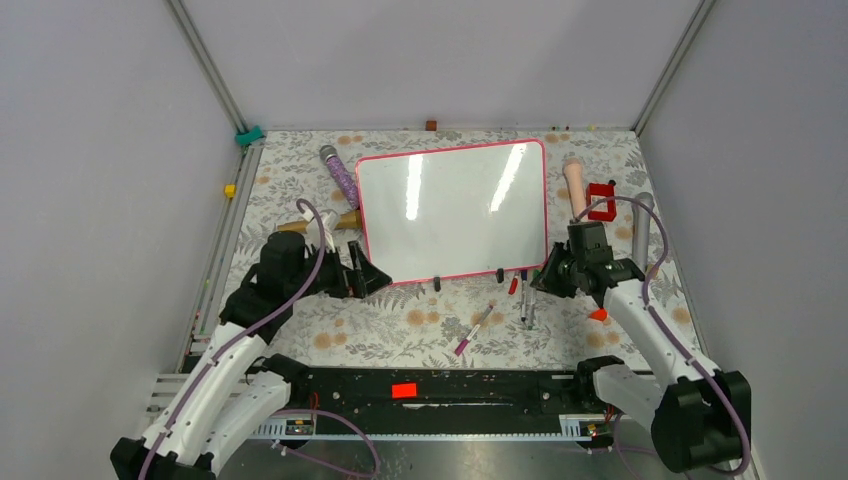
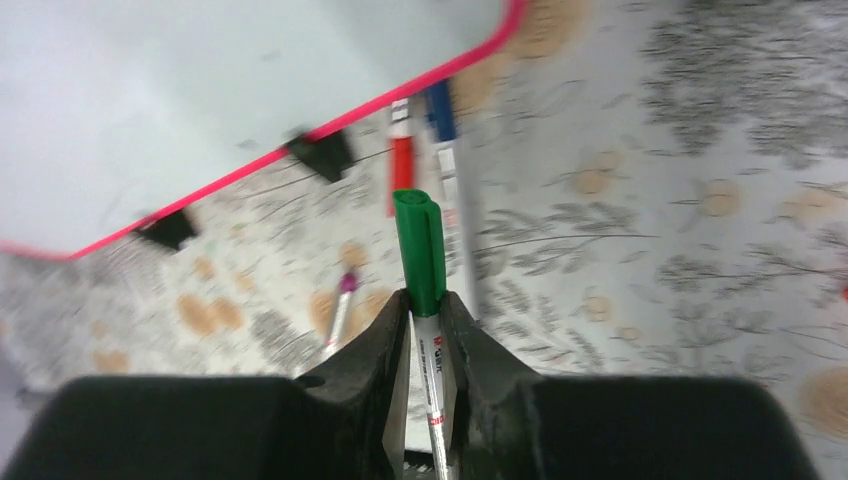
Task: Write a sentence on the whiteboard
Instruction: Open the whiteboard marker at the center of the board.
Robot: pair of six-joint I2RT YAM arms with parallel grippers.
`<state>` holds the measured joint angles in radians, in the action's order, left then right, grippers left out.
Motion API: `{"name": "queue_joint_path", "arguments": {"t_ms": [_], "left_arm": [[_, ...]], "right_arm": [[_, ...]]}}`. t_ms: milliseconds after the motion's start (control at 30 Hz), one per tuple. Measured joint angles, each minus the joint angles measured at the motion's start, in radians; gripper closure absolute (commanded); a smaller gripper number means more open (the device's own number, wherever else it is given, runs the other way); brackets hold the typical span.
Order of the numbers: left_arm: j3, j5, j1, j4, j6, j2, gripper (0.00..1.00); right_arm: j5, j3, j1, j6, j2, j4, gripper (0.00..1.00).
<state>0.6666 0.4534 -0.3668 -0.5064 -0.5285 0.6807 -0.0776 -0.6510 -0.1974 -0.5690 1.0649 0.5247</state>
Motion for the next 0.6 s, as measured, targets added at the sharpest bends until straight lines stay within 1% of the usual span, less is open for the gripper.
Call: {"name": "queue_joint_path", "arguments": {"t_ms": [167, 300, 400, 500, 600], "left_arm": [[0.025, 0.053, -0.014, 0.016, -0.028, 0.090, 0.06], [0.115, 0.071, -0.049, 0.036, -0.090, 0.203, 0.15], [0.210, 0.072, -0.093, 0.068, -0.181, 0.288, 0.17], [0.284, 0.075, -0.140, 0.130, -0.293, 0.366, 0.18], [0.342, 0.074, -0.186, 0.166, -0.362, 0.438, 0.19]], "right_arm": [[-0.227, -0.002, -0.028, -0.005, -0.100, -0.069, 1.00], [-0.362, -0.067, -0.125, -0.005, -0.108, -0.135, 1.00], [-0.412, -0.153, -0.209, -0.003, -0.090, -0.177, 1.00], [-0.429, -0.256, -0.278, 0.008, -0.056, -0.214, 1.00], [-0.431, -0.341, -0.324, 0.028, -0.020, -0.224, 1.00]]}}
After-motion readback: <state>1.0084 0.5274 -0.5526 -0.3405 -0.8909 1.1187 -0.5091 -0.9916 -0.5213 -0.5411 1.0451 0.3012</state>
